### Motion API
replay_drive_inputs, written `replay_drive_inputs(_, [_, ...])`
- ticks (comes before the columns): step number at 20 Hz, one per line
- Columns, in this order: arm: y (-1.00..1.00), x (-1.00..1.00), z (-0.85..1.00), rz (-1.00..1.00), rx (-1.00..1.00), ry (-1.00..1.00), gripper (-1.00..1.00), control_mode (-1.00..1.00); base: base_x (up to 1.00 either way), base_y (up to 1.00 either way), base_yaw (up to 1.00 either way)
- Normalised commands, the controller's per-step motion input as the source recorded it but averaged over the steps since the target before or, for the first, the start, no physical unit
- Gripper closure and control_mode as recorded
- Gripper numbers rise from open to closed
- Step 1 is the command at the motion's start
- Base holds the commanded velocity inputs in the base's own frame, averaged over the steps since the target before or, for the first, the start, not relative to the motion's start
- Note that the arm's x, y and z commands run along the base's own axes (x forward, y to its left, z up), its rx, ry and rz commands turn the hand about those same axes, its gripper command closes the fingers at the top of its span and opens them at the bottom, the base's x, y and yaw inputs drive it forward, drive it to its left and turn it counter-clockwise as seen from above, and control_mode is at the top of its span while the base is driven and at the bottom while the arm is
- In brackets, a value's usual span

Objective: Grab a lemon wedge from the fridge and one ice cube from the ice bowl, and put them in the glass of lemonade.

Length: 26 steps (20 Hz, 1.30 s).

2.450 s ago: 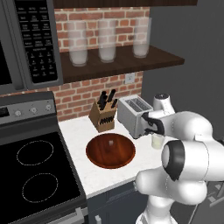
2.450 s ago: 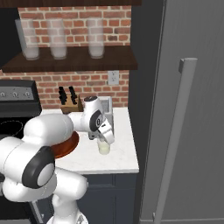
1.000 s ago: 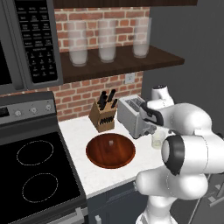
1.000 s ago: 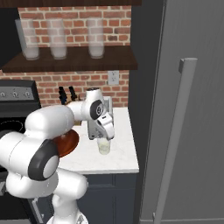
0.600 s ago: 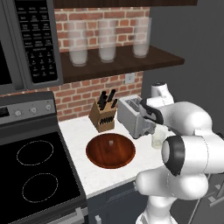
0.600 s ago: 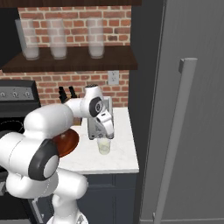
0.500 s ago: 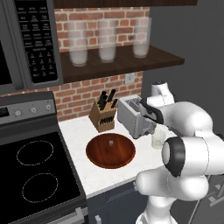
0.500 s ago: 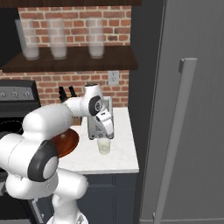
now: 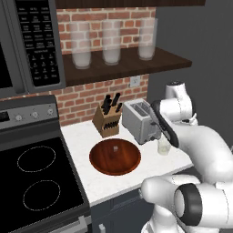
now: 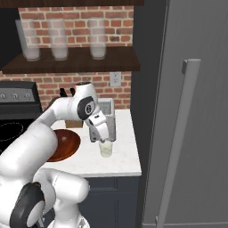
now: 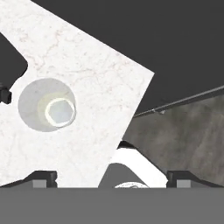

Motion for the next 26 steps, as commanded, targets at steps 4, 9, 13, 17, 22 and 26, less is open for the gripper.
replay_drive_inputs(4, [0.51, -0.58, 0.58, 0.14, -0.04, -0.39, -1.00, -1.00, 0.00, 0.00, 0.00])
replay_drive_inputs(9, [0.54, -0.56, 0.24, 0.30, 0.00, -0.45, -1.00, -1.00, 0.00, 0.00, 0.00])
replay_drive_inputs(13, [0.28, -0.82, 0.23, 0.40, 0.00, -0.20, -1.00, -1.00, 0.00, 0.00, 0.00])
replay_drive_inputs(17, [0.13, -0.82, 0.46, 0.35, -0.04, -0.14, -1.00, -1.00, 0.00, 0.00, 0.00])
replay_drive_inputs(22, [0.10, -0.46, 0.26, 0.18, -0.17, -0.01, -1.00, -1.00, 0.00, 0.00, 0.00])
replay_drive_inputs(26, [0.00, -0.49, 0.01, 0.03, -0.07, 0.00, -1.00, -1.00, 0.00, 0.00, 0.00])
